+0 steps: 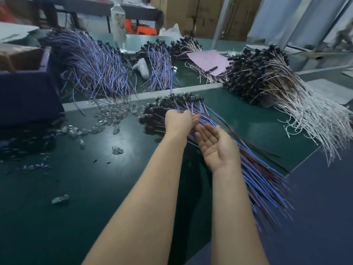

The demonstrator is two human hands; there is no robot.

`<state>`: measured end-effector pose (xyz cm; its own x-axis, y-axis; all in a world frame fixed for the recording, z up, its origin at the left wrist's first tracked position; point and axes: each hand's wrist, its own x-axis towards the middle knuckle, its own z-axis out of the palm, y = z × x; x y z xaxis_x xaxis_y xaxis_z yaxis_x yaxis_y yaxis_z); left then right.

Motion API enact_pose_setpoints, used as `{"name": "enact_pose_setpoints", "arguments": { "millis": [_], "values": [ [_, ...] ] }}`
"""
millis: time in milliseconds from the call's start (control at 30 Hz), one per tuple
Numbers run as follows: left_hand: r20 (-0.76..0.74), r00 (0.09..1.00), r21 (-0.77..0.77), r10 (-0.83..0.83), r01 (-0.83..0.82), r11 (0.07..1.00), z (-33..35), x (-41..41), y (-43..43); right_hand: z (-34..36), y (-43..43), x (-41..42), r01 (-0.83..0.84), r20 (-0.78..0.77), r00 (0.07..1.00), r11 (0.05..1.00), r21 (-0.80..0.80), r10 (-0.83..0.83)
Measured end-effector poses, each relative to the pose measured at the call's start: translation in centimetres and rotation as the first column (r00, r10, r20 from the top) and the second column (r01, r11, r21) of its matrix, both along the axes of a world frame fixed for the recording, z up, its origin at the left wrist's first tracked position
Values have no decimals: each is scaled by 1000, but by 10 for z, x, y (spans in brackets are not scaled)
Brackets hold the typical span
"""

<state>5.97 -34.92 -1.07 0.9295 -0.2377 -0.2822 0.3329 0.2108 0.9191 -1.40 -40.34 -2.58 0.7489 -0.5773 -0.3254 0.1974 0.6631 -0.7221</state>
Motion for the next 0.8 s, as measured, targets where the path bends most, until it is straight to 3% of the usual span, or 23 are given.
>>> {"name": "enact_pose_setpoints", "arguments": {
  "millis": [100,167,300,433,600,800],
  "values": [
    [285,954,441,-99,-39,897,0,5,14,0,15,6,-74,-47,996,993,-94,70],
    [365,924,544,-112,-114,831,3,10,32,1,29,9,-111,-92,991,976,-185,95],
    [390,919,384,-53,-110,917,9,12,75,6,68,23,-193,-114,980,920,-342,163],
    [399,898,205,186,-285,936,15,3,133,8,124,38,-361,-144,930,767,-531,338],
    [362,716,-27,597,-632,775,23,-9,229,8,214,52,-514,-283,823,434,-739,493],
    [231,512,-164,828,-818,551,25,-18,324,-5,320,60,-500,-422,685,-38,-865,593]
  ]
}}
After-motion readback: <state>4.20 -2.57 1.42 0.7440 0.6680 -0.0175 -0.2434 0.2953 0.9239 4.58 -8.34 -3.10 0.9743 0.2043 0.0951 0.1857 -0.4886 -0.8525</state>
